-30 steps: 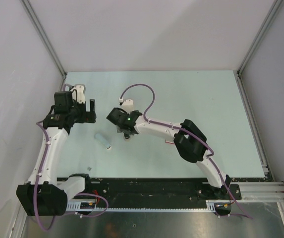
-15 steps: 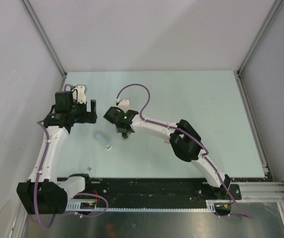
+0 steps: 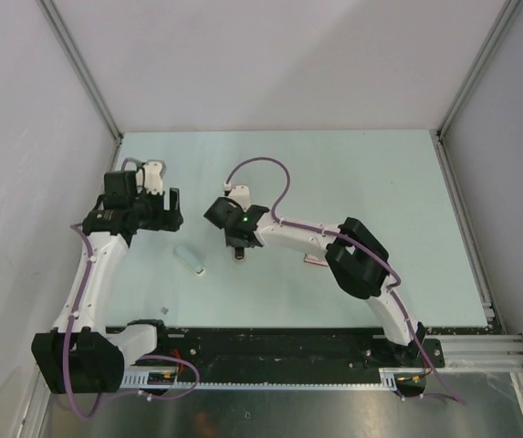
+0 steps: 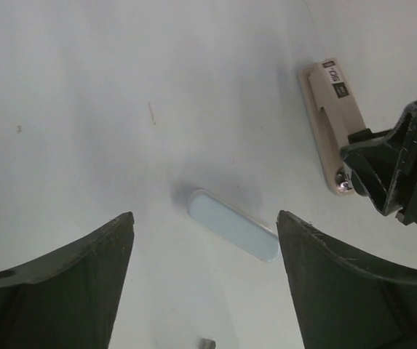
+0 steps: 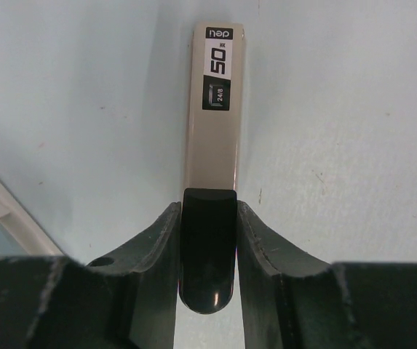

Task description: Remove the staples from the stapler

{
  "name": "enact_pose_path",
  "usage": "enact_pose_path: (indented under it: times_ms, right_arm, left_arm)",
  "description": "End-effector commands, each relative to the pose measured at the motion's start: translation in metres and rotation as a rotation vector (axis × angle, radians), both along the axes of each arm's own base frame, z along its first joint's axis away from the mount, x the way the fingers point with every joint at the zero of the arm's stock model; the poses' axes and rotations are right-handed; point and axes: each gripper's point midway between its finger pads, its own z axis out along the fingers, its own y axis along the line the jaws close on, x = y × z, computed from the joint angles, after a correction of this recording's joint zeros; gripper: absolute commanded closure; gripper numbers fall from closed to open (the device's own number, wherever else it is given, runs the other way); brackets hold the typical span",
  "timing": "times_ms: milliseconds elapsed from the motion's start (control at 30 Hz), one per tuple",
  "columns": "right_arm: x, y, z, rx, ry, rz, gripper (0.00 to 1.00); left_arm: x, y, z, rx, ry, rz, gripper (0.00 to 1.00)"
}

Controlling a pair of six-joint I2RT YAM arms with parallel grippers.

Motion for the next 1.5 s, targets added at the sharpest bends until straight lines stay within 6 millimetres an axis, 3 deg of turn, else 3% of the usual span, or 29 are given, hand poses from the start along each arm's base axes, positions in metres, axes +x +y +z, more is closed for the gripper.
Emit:
enact_pose_path:
  times_ms: [0,133,267,467,667,833,1233,1467]
  right_arm:
    - [-0.007,0.022,0.053,0.184,-0.028,0.045,1.00]
    - [-0.007,0.027,0.085,0.308,-0.063,0.038,1.00]
    - [-0.008,0.021,0.118,0.428,-0.124,0.006,1.00]
    - [-0.005,0.003,0.148,0.535,-0.214,-0.087,1.00]
    - [-0.003,-0.003,0.155,0.574,-0.242,-0.176,1.00]
    - [0.000,-0.006,0.165,0.627,-0.253,-0.217,1.00]
    - [-0.009,-0.016,0.192,0.772,-0.228,-0.241,1.00]
    - [-0.017,-0.011,0.185,0.821,-0.161,-0.236,1.00]
  left_arm:
    - [-0.009,-0.021,0.003,-0.038,-0.021,-0.182,0.21]
    - [-0.023,-0.040,-0.011,-0.087,0.040,-0.284,0.30]
    - [-0.035,-0.059,-0.026,-0.102,0.087,-0.371,0.33]
    - [-0.058,-0.098,-0.038,-0.160,0.140,-0.537,0.25]
    - [-0.078,-0.131,-0.048,-0.244,0.225,-0.652,0.18]
    - [-0.086,-0.146,-0.048,-0.287,0.252,-0.719,0.14]
    - [-0.065,-0.149,-0.050,-0.252,0.233,-0.739,0.16]
    - [-0.056,-0.153,-0.035,-0.261,0.196,-0.747,0.18]
